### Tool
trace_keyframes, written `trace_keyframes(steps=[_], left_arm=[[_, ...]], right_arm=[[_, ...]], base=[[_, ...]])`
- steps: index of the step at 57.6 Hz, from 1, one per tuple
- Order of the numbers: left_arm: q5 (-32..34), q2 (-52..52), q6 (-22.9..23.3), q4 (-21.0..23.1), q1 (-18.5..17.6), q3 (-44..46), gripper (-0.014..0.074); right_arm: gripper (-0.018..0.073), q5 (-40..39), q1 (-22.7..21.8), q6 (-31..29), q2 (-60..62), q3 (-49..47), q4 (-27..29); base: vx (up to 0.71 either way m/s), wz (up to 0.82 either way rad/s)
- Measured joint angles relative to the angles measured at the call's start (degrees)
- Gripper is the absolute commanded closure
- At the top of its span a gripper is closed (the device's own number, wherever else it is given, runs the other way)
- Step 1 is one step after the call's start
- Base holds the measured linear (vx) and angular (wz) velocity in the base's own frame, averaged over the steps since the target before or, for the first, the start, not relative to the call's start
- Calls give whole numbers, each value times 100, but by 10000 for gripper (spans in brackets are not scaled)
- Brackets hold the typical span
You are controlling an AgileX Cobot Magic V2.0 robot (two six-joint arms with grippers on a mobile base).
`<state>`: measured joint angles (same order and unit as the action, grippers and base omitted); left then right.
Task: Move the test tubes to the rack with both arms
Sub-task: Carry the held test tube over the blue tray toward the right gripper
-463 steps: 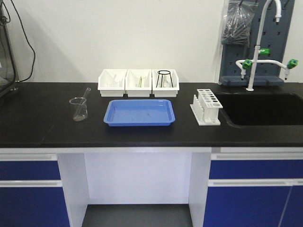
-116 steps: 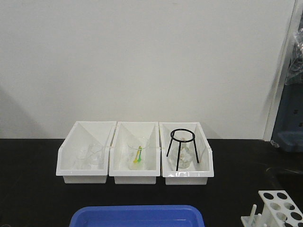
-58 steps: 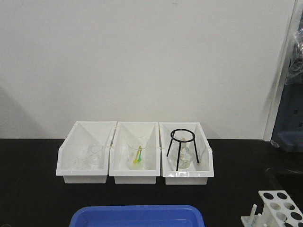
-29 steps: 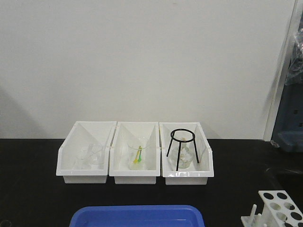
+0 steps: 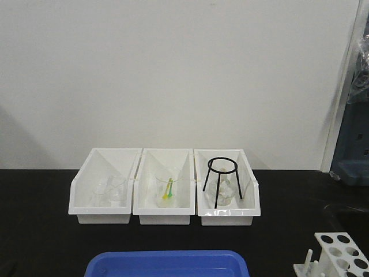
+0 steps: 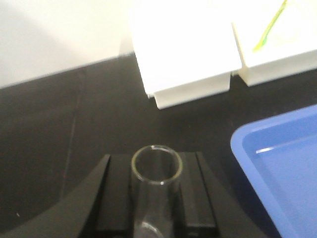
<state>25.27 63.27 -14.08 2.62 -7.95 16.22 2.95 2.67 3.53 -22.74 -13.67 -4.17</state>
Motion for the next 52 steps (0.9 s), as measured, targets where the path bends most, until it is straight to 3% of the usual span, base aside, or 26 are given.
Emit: trace_keyframes(steps=[15, 29, 36, 44, 52], left_arm=[[101, -628, -86, 75, 0, 174, 596], [90, -742, 22, 303, 0, 1291, 596], [-152, -698, 629, 314, 0, 1891, 594], [-386, -497, 1713, 307, 0, 2349, 595], [-474, -193, 2915, -146, -49, 2439, 595]], right_arm=[[62, 0, 0, 0, 0, 0, 0], [62, -5, 0, 0, 0, 0, 0], [62, -46, 0, 0, 0, 0, 0], [62, -189, 0, 12, 0, 0, 4], [62, 213, 0, 12, -160, -86, 4]], base=[[0, 0], [0, 0], [0, 0], [0, 0], [0, 0]])
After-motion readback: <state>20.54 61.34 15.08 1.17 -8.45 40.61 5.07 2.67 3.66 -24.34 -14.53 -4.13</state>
